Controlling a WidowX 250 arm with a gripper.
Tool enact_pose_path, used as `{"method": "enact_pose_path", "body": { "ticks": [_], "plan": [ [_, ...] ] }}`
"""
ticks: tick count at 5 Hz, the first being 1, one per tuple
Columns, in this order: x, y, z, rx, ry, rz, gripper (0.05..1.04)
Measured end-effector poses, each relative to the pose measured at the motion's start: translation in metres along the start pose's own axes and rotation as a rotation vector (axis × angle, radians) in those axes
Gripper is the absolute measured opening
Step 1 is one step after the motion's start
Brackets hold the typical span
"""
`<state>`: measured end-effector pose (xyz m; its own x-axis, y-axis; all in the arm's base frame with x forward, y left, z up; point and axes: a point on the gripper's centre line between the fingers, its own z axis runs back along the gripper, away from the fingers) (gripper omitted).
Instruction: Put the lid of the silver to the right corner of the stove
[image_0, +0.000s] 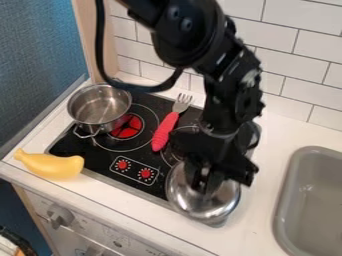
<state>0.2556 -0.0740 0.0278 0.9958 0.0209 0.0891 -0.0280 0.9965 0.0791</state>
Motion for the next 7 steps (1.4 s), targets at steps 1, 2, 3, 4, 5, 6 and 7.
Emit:
{"method": "enact_pose_path", "body": {
  "ticks": [1, 2, 3, 4, 5, 6, 7],
  "plan": [
    [0.023, 0.005, 0.013, -0.038, -0.034, 0.051, 0.279],
    [0.049, 0.002, 0.013, -0.057, -0.047, 0.052, 0.279],
    [0.075, 0.006, 0.008, -0.067, -0.060, 0.063, 0.279],
    [0.094, 0.010, -0.010, -0.054, -0.045, 0.088, 0.279],
    [0.109, 0.015, -0.024, -0.072, -0.015, 0.098, 0.279],
    [0.115, 0.017, -0.031, -0.076, -0.003, 0.098, 0.279],
    [0.117, 0.018, -0.032, -0.080, -0.010, 0.088, 0.324]
  ]
}}
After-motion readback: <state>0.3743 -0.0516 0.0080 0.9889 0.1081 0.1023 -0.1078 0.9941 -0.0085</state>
